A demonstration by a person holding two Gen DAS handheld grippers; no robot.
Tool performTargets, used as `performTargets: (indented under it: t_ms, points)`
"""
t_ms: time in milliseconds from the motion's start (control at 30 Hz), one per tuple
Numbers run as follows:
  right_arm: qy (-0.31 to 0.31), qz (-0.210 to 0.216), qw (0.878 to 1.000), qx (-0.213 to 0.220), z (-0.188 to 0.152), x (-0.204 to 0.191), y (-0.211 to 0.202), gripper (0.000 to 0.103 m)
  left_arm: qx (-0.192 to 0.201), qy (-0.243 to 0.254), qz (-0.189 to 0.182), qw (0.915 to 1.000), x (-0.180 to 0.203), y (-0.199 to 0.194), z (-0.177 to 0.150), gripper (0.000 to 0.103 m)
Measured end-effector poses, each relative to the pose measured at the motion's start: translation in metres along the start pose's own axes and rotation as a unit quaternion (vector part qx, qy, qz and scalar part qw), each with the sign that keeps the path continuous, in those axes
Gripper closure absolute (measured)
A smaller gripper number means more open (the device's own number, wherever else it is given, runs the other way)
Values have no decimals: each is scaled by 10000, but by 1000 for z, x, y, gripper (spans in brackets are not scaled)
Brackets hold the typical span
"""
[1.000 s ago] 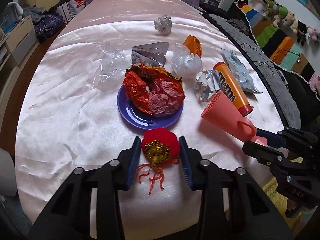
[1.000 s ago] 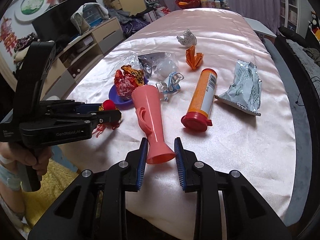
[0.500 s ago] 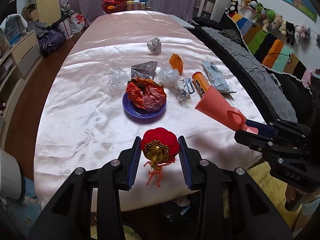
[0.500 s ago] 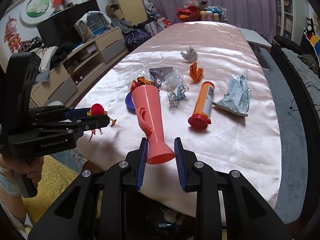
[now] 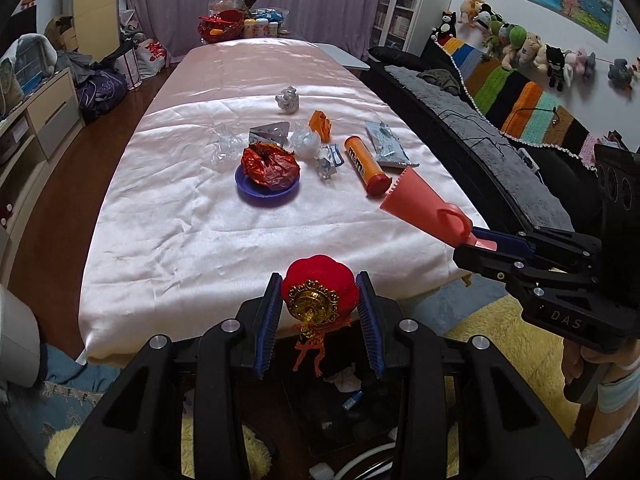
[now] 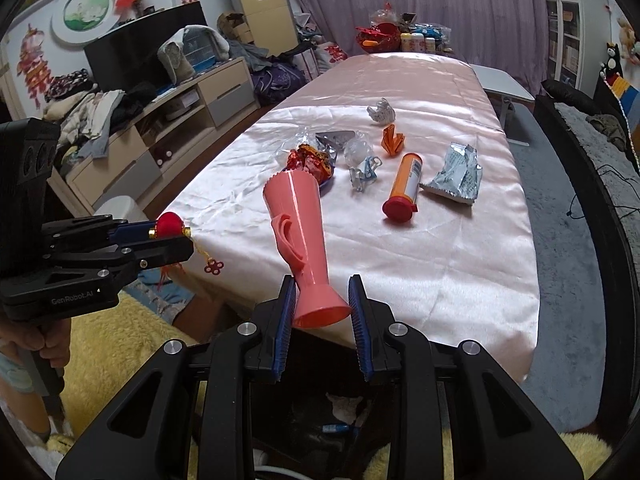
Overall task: Collect trash
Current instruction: 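Lower the horn and ornament into the black bin and open both tools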
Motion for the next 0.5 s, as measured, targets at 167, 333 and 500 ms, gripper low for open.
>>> performTargets:
  t_ms: [167, 333, 500]
  points:
    - [56, 135, 9996, -258, -29, -7, 6, 75, -198, 57, -53, 9998, 5, 9, -25, 68]
    - [215, 328, 9971, -649, -60, -11, 24, 74, -514, 59, -77, 9986, 8, 29, -51, 68]
    - [310, 261, 9942, -992, -83, -11, 43, 74, -843, -12, -85, 9964, 8, 52, -77, 68]
Point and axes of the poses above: each gripper's, at about its wrist camera, not at the fingertips, and y roughly the way its jaws point, x to its right, z to its top, the point moved 10 cm from there along y, roughly the way its jaws point, and after that the axes turned 14 degrees about -x, right-handed, at the moved point
